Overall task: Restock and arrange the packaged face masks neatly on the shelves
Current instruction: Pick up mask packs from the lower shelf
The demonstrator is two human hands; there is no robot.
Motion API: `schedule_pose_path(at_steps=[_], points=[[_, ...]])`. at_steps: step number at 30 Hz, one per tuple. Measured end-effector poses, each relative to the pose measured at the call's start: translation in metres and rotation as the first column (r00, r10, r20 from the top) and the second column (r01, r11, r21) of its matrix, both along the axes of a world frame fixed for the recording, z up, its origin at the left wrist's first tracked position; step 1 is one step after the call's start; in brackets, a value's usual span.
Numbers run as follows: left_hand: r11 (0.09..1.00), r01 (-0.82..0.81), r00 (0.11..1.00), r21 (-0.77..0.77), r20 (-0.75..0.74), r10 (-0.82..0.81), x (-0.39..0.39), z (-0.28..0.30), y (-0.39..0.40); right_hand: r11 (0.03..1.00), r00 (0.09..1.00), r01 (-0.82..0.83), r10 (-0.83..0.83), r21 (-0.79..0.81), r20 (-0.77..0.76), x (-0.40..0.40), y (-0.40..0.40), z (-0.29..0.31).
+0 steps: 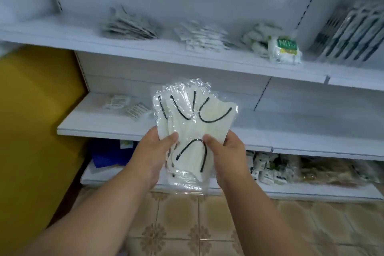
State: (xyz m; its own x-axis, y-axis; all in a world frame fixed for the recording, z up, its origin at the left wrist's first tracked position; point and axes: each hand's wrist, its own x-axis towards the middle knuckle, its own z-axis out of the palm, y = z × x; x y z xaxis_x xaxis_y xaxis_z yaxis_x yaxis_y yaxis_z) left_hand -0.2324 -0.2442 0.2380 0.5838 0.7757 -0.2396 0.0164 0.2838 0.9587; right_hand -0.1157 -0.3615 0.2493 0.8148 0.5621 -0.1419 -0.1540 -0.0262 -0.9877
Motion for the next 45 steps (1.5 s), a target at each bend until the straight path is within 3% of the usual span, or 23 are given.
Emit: schedule_pose_path(at_steps=[4, 10, 16, 21, 26, 35, 45], points=[[0.991, -0.06, 0.998, 0.117, 0.041, 0.056, -0.009, 0.043, -0.006, 0.996, 0.997, 0.077, -0.075, 0.045, -0.036, -0.007, 0.003, 0.037], [0.956, -0.19, 0.982, 0.225, 0.059, 0.181, -0.029, 0.069, 0.021, 0.986, 0.988, -0.147, 0.144, 0.074, 0.049, -0.027, 0.029, 0.068], [0.939, -0.135, 0.987, 0.315, 0.125, 0.1, -0.063, 0.118, 0.085, 0.985, 0.978, -0.093, 0.064, 0.144, 0.196, -0.059, 0.111, 0.12], [0.769, -0.285, 0.958, 0.572, 0.152, 0.241, -0.097, 0.202, 0.166, 0.953, 0.964, -0.087, 0.007, 0.289, 0.265, -0.095, 0.208, 0.19], [0.704, -0.36, 0.933, 0.612, 0.235, 0.272, -0.107, 0.27, 0.228, 0.93, 0.937, -0.069, -0.064, 0.36, 0.344, -0.109, 0.273, 0.259], [0.583, -0.39, 0.92, 0.712, 0.323, 0.22, -0.025, 0.409, 0.355, 0.909, 0.785, 0.016, -0.27, 0.418, 0.558, -0.031, 0.383, 0.403], [0.348, -0.341, 0.909, 0.873, 0.21, 0.361, 0.083, 0.502, 0.486, 0.975, 0.696, -0.009, -0.152, 0.22, 0.701, 0.082, 0.515, 0.5]])
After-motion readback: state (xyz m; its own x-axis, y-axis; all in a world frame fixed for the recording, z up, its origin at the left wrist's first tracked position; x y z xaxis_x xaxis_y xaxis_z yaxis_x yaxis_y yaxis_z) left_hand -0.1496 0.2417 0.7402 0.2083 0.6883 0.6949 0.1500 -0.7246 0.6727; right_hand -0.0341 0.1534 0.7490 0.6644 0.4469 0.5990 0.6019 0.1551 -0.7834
